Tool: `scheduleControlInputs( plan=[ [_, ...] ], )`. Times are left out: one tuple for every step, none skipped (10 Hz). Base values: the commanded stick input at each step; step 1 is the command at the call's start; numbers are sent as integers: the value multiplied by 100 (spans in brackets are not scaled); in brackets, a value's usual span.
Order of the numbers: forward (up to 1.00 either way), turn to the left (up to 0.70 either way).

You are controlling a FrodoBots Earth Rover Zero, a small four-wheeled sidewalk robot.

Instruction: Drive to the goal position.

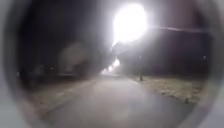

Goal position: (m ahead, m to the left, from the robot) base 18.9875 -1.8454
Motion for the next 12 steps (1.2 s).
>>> scheduleControlInputs(
  plan=[
    [100, 0],
    [100, 0],
    [100, 0],
    [100, 0],
    [100, 3],
    [100, 10],
    [100, 13],
    [100, 5],
    [100, 5],
    [100, 5],
    [100, 5],
    [100, 5]
  ],
)
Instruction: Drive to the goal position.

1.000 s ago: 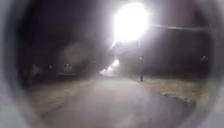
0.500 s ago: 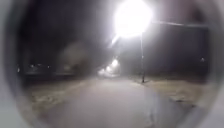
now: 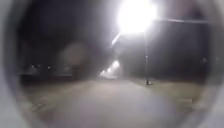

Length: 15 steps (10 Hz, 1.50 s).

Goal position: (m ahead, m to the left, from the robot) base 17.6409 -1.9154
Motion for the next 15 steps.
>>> scheduleControlInputs(
  plan=[
    [100, 5],
    [100, 5],
    [100, 5],
    [100, 5],
    [100, 5],
    [100, 4],
    [100, 3],
    [100, 1],
    [100, 0],
    [100, 0],
    [100, 0],
    [100, 0],
    [100, 0],
    [100, 2],
    [100, 3]
  ],
)
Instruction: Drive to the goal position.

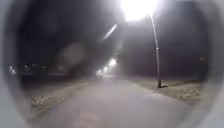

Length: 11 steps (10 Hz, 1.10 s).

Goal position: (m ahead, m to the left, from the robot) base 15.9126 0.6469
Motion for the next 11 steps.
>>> scheduleControlInputs(
  plan=[
    [100, 5],
    [100, 8],
    [100, 11],
    [100, 8],
    [100, 7],
    [100, 6],
    [100, 7],
    [100, 8],
    [100, 10],
    [100, 8],
    [100, 8]
  ],
)
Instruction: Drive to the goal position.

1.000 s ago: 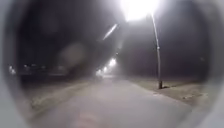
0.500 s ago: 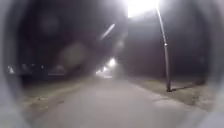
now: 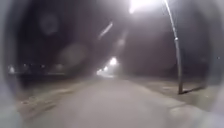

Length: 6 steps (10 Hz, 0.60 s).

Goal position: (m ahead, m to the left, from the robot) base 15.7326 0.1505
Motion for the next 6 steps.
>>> scheduleControlInputs(
  plan=[
    [100, 9],
    [100, 10],
    [100, 9],
    [100, 8],
    [100, 6],
    [100, 4]
  ],
)
